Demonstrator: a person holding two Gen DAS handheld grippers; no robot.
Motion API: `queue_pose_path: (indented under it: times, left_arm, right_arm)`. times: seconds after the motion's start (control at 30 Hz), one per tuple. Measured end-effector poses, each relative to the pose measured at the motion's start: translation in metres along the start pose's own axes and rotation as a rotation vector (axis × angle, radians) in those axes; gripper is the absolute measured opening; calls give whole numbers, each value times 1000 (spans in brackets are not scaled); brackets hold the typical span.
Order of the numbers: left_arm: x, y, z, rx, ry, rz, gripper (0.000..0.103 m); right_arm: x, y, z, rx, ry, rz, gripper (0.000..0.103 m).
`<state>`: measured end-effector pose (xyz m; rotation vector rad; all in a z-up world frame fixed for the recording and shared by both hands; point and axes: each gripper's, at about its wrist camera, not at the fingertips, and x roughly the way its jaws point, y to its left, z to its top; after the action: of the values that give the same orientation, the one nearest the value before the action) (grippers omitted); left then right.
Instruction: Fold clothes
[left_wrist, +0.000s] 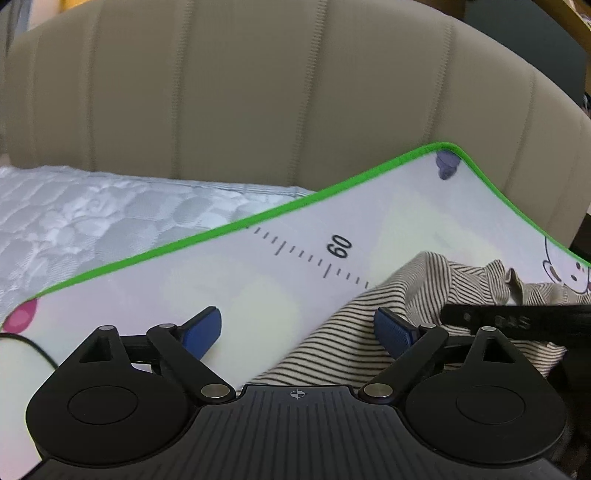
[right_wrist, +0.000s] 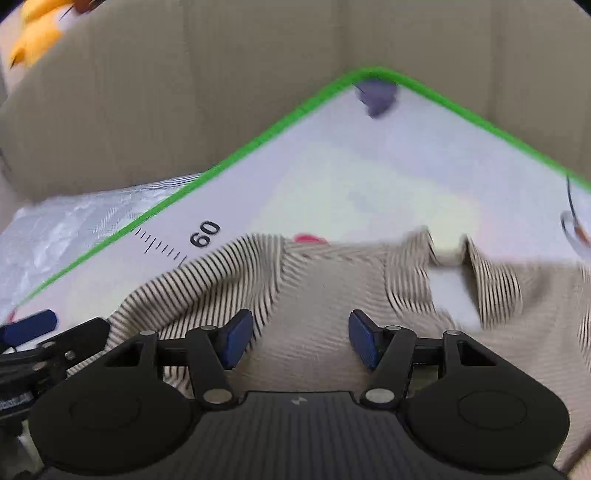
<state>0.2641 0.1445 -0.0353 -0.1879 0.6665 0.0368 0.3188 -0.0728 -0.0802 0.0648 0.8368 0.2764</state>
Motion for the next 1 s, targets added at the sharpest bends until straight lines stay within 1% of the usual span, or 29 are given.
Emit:
queue_pose_path:
  times: [0.03, 0.1, 0.17, 0.23, 0.3, 0.33, 0.37, 0.4, 0.47, 0.53, 0.57, 0.67, 0.73, 0.83, 0.87, 0.9, 0.93, 0.97, 1.0]
  left_arm:
    - [1, -2, -1, -4, 1, -17, 93]
    - [3, -6, -2, -8, 5, -61, 93]
    - [7, -14, -5, 12, 15, -96, 93]
    - [13, -28, -12, 86, 36, -87, 84]
    - [20, -41, -20, 161, 49, -58, 46]
    - [22, -45, -22, 182, 39, -32, 41]
    - [23, -48, -23, 199, 26, -7, 23]
    - [20, -46, -21, 191, 1, 18, 17]
    - [11, -30, -14, 116, -69, 76, 15]
    - [1, -8, -7, 21, -108, 105, 9]
    - [-2, 2, -5, -16, -121, 121, 8]
    - [-4, 13, -7, -16, -118, 191, 8]
    - [-4, 12, -8, -11, -111, 201, 9]
    - [-11, 8, -6, 17, -124, 201, 10]
    - [-14, 7, -6, 17, -126, 198, 15]
    - [-17, 8, -5, 15, -127, 194, 20]
    - [-21, 9, -4, 0, -127, 186, 24]
    - [-26, 12, -3, -27, -128, 169, 39]
    - [-31, 14, -1, -51, -128, 147, 57]
  right_arm:
    - [-9, -5, -5, 15, -4, 11, 59]
    - [-29, -12, -13, -1, -20, 19, 59]
    - [-59, -20, -23, -59, -62, -14, 59]
    - [-92, -27, -36, -131, -112, -65, 60]
    - [-125, -32, -52, -211, -160, -134, 65]
    - [-140, -36, -62, -238, -173, -158, 69]
    - [-154, -41, -71, -254, -172, -175, 71]
    - [-164, -46, -79, -263, -159, -187, 71]
    - [-179, -53, -96, -288, -131, -210, 71]
    - [-187, -59, -111, -312, -104, -215, 72]
    - [-189, -61, -118, -323, -88, -214, 72]
    - [-176, -59, -132, -376, -48, -221, 72]
    - [-157, -56, -137, -417, -30, -248, 73]
    - [-131, -54, -139, -485, -23, -292, 73]
    - [-123, -53, -137, -513, -28, -309, 73]
    - [-115, -53, -136, -540, -33, -326, 67]
    - [-108, -52, -134, -564, -38, -342, 39]
    - [-114, -63, -122, -507, -57, -350, 14]
    - [-121, -74, -110, -450, -76, -356, 14]
